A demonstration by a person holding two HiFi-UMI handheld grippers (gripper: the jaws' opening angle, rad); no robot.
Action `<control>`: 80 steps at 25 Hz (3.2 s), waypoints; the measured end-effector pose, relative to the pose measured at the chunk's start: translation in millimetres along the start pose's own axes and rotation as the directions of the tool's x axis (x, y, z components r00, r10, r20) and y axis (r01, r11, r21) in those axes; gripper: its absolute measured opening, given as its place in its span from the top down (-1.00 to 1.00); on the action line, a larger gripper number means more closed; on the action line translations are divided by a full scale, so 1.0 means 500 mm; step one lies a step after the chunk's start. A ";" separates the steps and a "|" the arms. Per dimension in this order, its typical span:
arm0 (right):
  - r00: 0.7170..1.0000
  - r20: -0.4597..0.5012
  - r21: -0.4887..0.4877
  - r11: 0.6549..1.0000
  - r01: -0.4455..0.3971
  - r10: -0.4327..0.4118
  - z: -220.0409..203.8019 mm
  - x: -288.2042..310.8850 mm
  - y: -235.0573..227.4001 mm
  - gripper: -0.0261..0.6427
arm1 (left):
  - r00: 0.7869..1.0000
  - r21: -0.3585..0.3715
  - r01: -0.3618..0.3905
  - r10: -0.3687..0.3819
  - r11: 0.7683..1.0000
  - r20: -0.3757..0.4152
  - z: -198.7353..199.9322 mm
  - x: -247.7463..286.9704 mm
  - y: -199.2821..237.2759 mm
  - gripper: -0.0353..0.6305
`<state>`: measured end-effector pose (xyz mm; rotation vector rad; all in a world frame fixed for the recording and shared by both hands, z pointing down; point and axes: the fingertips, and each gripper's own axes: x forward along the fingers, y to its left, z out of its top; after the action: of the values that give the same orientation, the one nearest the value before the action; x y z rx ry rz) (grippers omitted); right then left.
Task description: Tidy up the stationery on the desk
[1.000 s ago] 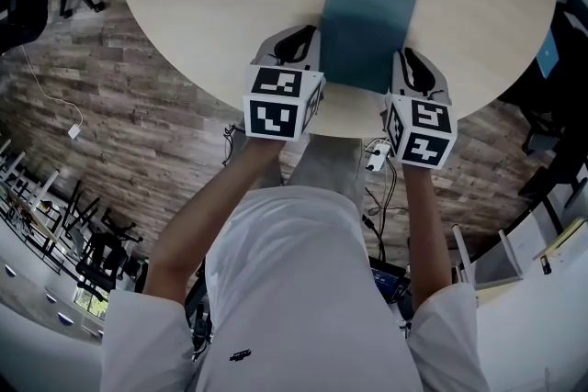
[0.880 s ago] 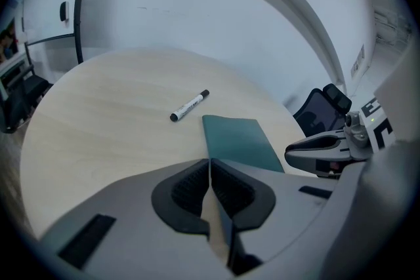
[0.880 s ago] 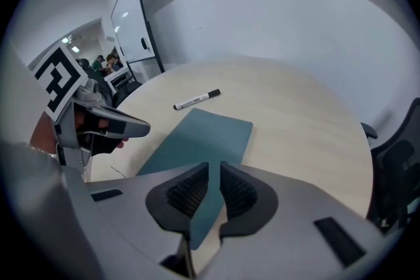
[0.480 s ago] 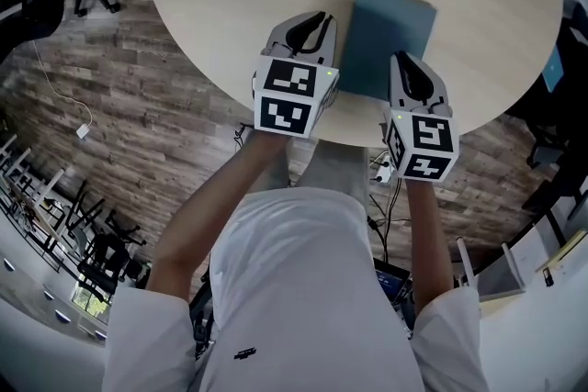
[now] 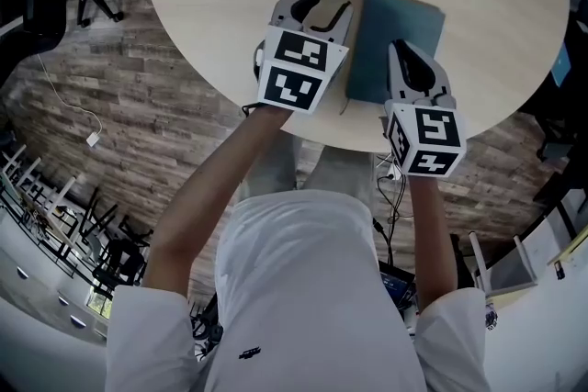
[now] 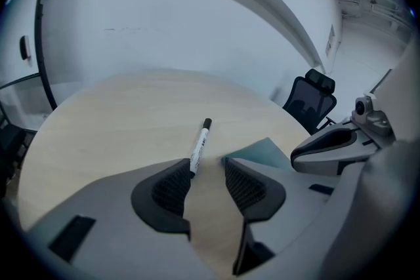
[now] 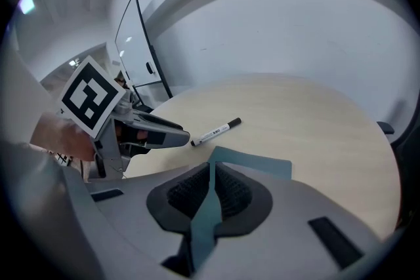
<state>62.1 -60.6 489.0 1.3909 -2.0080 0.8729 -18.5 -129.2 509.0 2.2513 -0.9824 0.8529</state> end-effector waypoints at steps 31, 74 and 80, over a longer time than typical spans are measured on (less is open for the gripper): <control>1.000 0.000 0.089 0.996 0.012 -0.012 -0.009 0.022 -0.029 0.78 | 0.990 0.125 -0.016 0.033 0.992 -0.138 -0.001 0.145 0.065 0.66; 0.999 0.004 0.081 0.996 -0.048 0.048 -0.060 -0.068 -0.053 0.78 | 0.985 -0.374 -0.160 0.124 0.913 -0.119 -0.195 -0.005 -0.122 0.66; 0.998 0.000 0.087 0.994 -0.060 0.060 -0.070 -0.088 -0.034 0.78 | 0.988 -0.397 -0.142 0.106 0.907 -0.112 -0.229 -0.018 -0.151 0.66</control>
<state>94.9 -12.3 482.5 1.3813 -2.0410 0.9991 -2.7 -2.9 561.4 1.8014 -1.1522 0.7157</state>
